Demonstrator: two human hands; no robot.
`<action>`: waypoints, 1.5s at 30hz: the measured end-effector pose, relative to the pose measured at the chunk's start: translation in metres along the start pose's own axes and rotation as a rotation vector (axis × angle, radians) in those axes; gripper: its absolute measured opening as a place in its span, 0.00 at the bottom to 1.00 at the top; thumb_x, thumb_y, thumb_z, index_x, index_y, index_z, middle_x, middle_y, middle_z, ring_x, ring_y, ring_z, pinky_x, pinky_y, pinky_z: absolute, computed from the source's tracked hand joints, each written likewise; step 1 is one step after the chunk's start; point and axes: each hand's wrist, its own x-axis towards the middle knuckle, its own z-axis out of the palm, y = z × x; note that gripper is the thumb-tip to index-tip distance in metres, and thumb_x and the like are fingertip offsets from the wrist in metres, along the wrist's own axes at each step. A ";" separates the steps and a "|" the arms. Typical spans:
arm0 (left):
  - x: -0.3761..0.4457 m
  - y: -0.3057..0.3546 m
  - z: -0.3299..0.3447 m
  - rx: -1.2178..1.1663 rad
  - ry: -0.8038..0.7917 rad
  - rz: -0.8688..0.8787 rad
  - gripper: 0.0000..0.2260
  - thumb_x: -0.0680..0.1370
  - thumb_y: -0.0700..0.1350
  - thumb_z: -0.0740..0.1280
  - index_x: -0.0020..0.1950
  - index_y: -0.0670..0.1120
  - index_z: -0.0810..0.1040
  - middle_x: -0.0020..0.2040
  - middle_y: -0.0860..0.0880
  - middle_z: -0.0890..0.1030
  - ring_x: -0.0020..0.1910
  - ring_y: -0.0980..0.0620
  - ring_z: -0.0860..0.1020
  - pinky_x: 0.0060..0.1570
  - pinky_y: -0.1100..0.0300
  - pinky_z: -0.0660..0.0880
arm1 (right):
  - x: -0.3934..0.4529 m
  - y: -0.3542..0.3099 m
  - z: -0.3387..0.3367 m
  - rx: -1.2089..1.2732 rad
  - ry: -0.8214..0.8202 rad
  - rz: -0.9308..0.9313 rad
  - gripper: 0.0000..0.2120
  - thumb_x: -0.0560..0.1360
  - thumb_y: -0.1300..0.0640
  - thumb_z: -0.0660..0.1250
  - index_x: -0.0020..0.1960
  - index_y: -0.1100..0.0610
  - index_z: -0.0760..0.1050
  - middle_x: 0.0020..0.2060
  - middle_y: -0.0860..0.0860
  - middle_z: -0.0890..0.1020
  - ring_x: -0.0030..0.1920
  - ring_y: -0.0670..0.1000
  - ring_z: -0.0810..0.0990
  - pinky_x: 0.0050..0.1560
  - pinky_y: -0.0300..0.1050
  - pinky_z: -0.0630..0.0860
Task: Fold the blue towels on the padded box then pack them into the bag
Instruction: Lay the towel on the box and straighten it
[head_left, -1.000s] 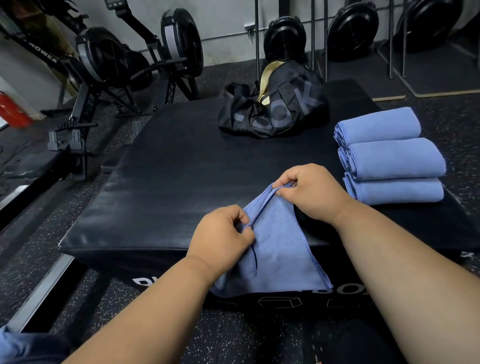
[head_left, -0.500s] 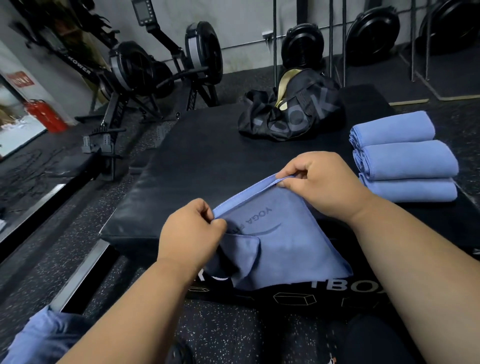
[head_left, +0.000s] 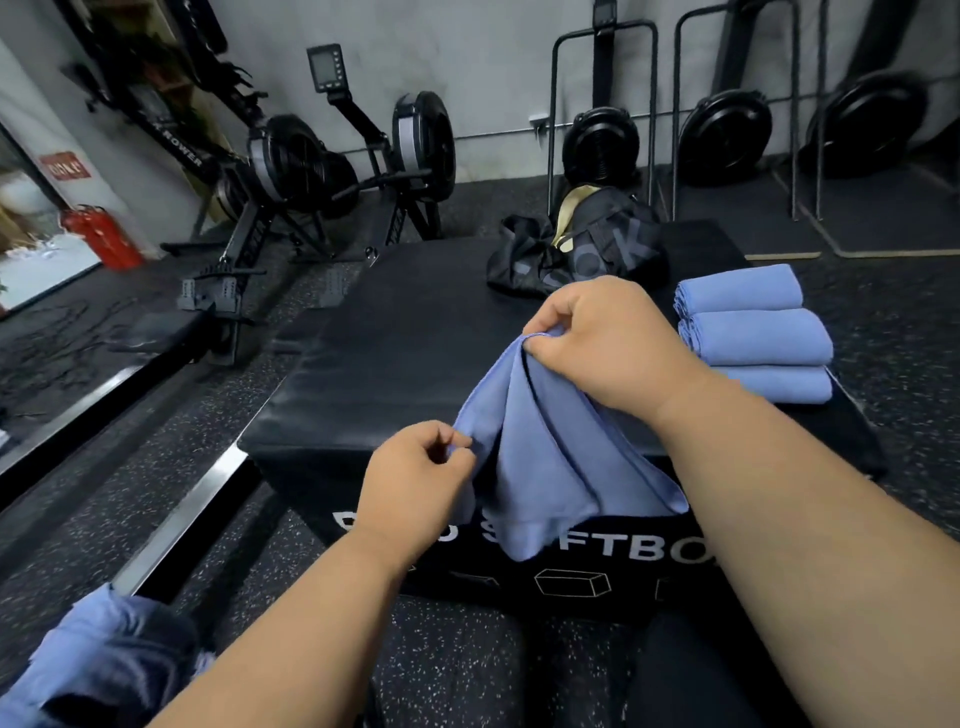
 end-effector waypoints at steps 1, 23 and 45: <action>-0.008 0.003 0.001 -0.034 -0.018 0.003 0.05 0.76 0.44 0.71 0.41 0.50 0.84 0.39 0.55 0.85 0.41 0.53 0.81 0.43 0.62 0.77 | 0.000 -0.010 -0.005 -0.047 -0.014 -0.016 0.05 0.74 0.54 0.72 0.42 0.47 0.86 0.36 0.38 0.82 0.40 0.37 0.79 0.40 0.29 0.69; -0.083 0.052 -0.026 -0.405 0.200 0.055 0.07 0.75 0.53 0.78 0.43 0.52 0.84 0.39 0.57 0.85 0.40 0.60 0.83 0.43 0.64 0.78 | -0.054 -0.146 -0.051 -0.145 0.024 -0.013 0.05 0.74 0.56 0.72 0.40 0.53 0.86 0.35 0.45 0.85 0.41 0.47 0.83 0.41 0.42 0.79; -0.095 -0.011 -0.105 -0.495 -0.185 0.066 0.05 0.80 0.47 0.74 0.48 0.48 0.89 0.47 0.47 0.88 0.44 0.54 0.82 0.52 0.53 0.79 | -0.074 -0.125 -0.078 0.130 -0.008 -0.063 0.05 0.76 0.58 0.76 0.42 0.51 0.87 0.30 0.37 0.82 0.32 0.38 0.78 0.35 0.27 0.70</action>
